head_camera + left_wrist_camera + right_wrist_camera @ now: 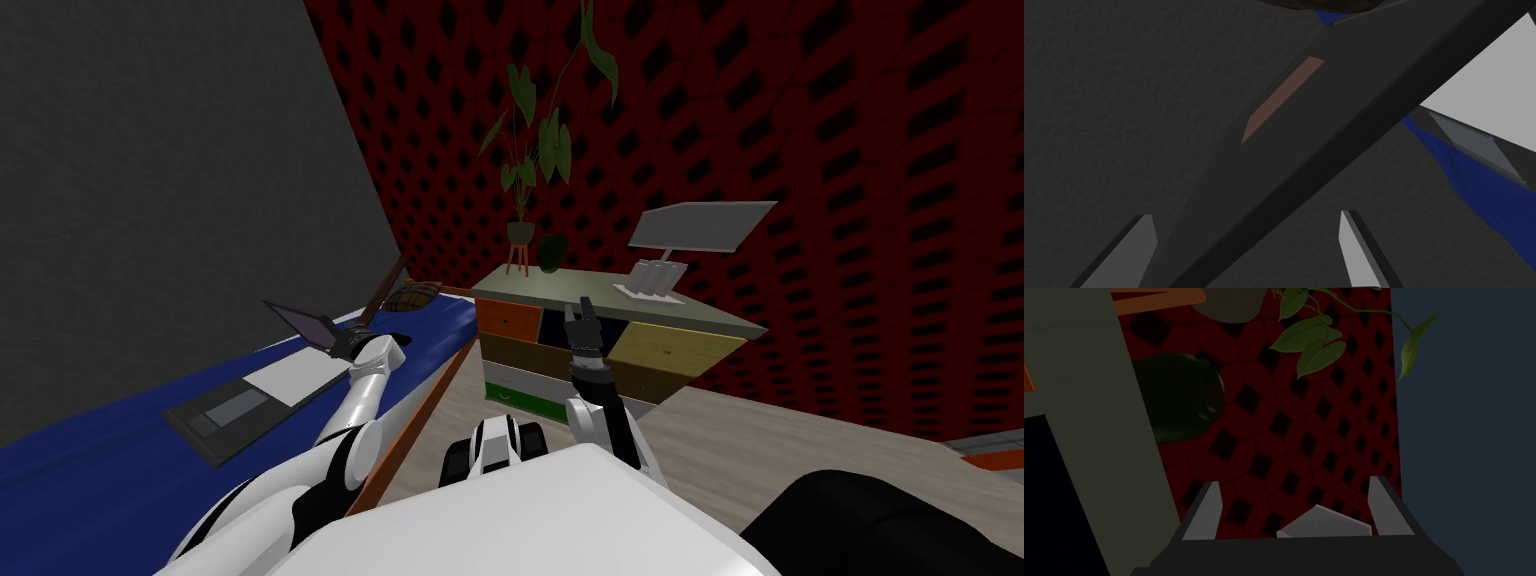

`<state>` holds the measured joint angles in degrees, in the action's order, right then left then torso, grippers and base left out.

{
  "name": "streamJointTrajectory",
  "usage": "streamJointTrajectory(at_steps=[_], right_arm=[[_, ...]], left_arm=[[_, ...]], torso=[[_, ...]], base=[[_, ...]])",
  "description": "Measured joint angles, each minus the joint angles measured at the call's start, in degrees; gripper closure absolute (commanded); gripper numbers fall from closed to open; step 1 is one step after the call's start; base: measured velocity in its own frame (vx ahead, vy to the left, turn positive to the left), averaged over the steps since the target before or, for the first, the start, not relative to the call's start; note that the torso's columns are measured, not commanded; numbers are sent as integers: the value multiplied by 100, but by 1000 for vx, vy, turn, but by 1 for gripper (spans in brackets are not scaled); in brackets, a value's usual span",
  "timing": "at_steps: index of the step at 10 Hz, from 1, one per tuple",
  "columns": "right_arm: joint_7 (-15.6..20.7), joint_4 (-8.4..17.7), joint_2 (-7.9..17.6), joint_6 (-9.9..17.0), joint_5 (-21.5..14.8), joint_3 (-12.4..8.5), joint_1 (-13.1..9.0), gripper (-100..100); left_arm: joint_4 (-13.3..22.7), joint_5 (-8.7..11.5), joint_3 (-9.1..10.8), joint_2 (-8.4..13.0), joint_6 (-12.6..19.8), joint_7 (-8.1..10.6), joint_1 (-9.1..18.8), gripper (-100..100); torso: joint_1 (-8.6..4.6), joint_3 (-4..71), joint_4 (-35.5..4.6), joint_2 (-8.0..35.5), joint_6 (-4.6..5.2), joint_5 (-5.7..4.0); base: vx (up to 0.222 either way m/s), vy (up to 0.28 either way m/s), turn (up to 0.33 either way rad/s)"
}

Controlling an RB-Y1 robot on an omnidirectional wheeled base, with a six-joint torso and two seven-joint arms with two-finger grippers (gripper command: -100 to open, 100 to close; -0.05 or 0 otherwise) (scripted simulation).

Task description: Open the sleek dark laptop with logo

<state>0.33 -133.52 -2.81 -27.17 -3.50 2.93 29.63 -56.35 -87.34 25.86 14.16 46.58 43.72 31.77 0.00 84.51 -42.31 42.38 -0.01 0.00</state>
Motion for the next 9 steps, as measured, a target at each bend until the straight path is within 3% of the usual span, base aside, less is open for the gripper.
streamJointTrajectory(at_steps=[1, 4, 9], right_arm=[[0, 0, 0, 0, 0, 0, 0, 0], [0, 0, 0, 0, 0, 0, -1, 0], [0, 0, 0, 0, 0, 0, -1, 0]], left_arm=[[-2, 1, -1, -1, -2, -2, -1, 100], [-68, -43, 29, -16, 0, 101, -62, 100], [-311, -106, 123, -176, -68, 747, -188, 100]], torso=[[2, -3, -2, 4, 1, 0], [33, -7, -6, -10, 29, 31], [0, 23, 10, -41, 26, 4]], base=[[0, 0, 0], [-23, 15, 16], [-25, 23, -4]])
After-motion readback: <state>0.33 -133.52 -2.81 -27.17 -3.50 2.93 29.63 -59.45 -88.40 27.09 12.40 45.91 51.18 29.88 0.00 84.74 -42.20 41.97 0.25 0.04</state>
